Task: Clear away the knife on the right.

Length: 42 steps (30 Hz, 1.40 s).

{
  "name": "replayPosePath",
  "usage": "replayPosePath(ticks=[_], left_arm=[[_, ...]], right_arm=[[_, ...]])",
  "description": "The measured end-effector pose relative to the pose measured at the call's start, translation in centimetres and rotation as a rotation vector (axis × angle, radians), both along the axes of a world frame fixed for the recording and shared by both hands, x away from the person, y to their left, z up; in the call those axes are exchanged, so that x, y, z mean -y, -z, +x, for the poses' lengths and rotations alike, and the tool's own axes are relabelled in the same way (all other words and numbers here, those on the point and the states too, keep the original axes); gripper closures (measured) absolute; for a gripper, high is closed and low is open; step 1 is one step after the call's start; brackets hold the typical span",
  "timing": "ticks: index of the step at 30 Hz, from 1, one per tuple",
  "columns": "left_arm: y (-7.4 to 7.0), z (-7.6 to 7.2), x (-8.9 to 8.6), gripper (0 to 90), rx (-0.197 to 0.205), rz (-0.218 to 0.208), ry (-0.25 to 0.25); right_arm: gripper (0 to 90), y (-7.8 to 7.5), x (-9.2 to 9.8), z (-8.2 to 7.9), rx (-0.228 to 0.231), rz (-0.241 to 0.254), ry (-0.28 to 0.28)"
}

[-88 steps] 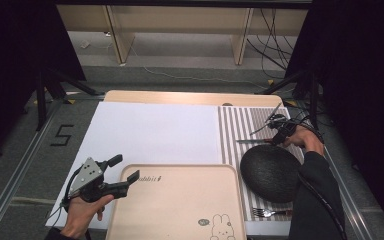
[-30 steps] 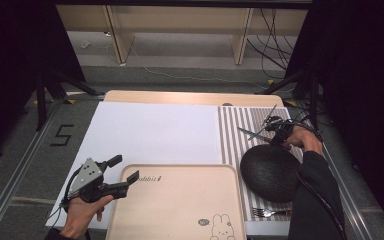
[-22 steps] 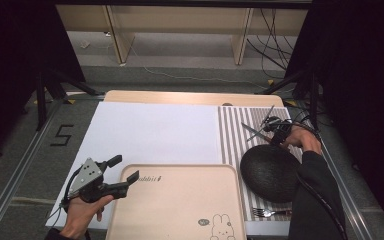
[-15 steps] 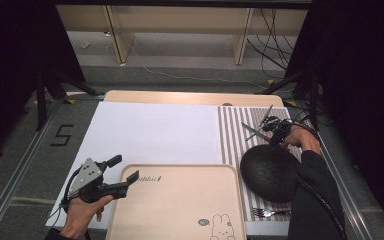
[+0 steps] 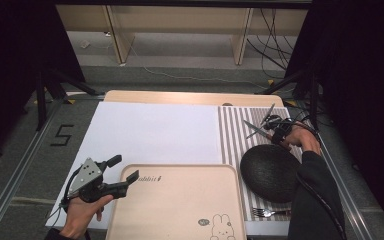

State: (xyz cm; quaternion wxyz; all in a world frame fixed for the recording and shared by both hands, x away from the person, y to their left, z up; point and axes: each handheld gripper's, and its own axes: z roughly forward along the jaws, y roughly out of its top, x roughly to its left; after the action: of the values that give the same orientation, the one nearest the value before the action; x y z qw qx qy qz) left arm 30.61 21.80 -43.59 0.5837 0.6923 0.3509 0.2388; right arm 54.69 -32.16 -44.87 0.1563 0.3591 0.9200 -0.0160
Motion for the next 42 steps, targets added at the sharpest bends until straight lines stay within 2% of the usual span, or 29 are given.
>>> replayPosePath(ticks=[3, 6, 7, 9, 11, 18, 23, 24, 25, 27, 29, 31, 32, 34, 35, 36, 38, 39, 40, 42], left_arm=[[0.0, 0.0, 0.0, 20.1, -0.001, -0.002, 0.0], [0.0, 0.0, 0.0, 20.1, -0.003, -0.002, -0.002], [-0.1, -0.1, -0.1, 20.1, -0.007, 0.006, -0.005], [0.0, 0.0, 0.0, 20.1, -0.004, 0.002, -0.004], [0.0, 0.0, -0.1, 20.1, -0.002, 0.001, -0.001], [0.0, 0.0, -0.1, 20.1, -0.003, 0.003, -0.004], [0.0, 0.0, -0.1, 20.1, -0.002, -0.001, -0.005], [-0.1, 0.0, -0.1, 20.1, -0.01, 0.003, -0.011], [0.0, 0.1, -0.1, 20.1, -0.003, -0.005, -0.007], [0.0, 0.0, -0.1, 20.1, -0.007, -0.005, -0.01], [0.0, 0.0, -0.2, 20.0, -0.012, -0.006, -0.015], [0.0, 0.0, -0.2, 20.0, -0.013, -0.01, -0.02], [0.0, 0.0, -0.3, 20.0, -0.013, -0.01, -0.022], [0.0, 0.0, -0.3, 19.9, -0.013, -0.01, -0.025], [0.0, 0.0, -0.4, 19.7, -0.015, -0.012, -0.025], [-0.1, 0.0, -0.4, 19.6, -0.015, -0.012, -0.026], [-0.1, 0.0, -0.4, 19.2, -0.015, -0.012, -0.027], [-0.1, 0.0, -0.4, 18.9, -0.014, -0.011, -0.028], [-0.1, 0.1, -0.4, 18.5, -0.014, -0.011, -0.027], [-0.1, 0.0, -0.4, 17.6, -0.014, -0.014, -0.028]], right_arm=[[77.0, -0.3, 0.1, 0.1, 0.021, 0.018, 0.011], [77.0, -0.9, 0.1, 0.2, 0.045, 0.034, 0.042], [77.0, -1.0, 0.2, 0.2, 0.067, 0.044, 0.044], [77.0, -1.5, 0.1, 0.2, 0.075, 0.054, 0.07], [77.0, -1.9, 0.1, 0.3, 0.108, 0.095, 0.083], [76.9, -3.7, 0.1, -0.1, 0.149, 0.24, 0.126], [76.9, -4.8, -0.3, -0.8, 0.178, 0.383, 0.158], [76.9, -4.9, -0.5, -1.0, 0.182, 0.405, 0.166], [76.9, -5.0, -0.5, -1.1, 0.191, 0.422, 0.152], [76.9, -5.2, -1.1, -1.7, 0.19, 0.466, 0.176], [76.9, -5.3, -1.4, -2.1, 0.206, 0.507, 0.158], [76.9, -5.6, -2.0, -2.8, 0.194, 0.551, 0.18], [76.9, -5.7, -2.2, -3.1, 0.2, 0.567, 0.175], [77.0, -6.0, -2.6, -3.7, 0.213, 0.59, 0.162], [77.0, -6.1, -2.8, -4.0, 0.223, 0.596, 0.126], [76.9, -6.2, -3.1, -4.4, 0.224, 0.613, 0.141], [77.0, -6.4, -3.5, -5.2, 0.225, 0.628, 0.116], [77.0, -6.5, -3.9, -5.7, 0.218, 0.643, 0.122], [77.0, -6.5, -4.1, -6.1, 0.224, 0.638, 0.096], [77.0, -6.7, -4.6, -6.9, 0.22, 0.662, 0.105]])
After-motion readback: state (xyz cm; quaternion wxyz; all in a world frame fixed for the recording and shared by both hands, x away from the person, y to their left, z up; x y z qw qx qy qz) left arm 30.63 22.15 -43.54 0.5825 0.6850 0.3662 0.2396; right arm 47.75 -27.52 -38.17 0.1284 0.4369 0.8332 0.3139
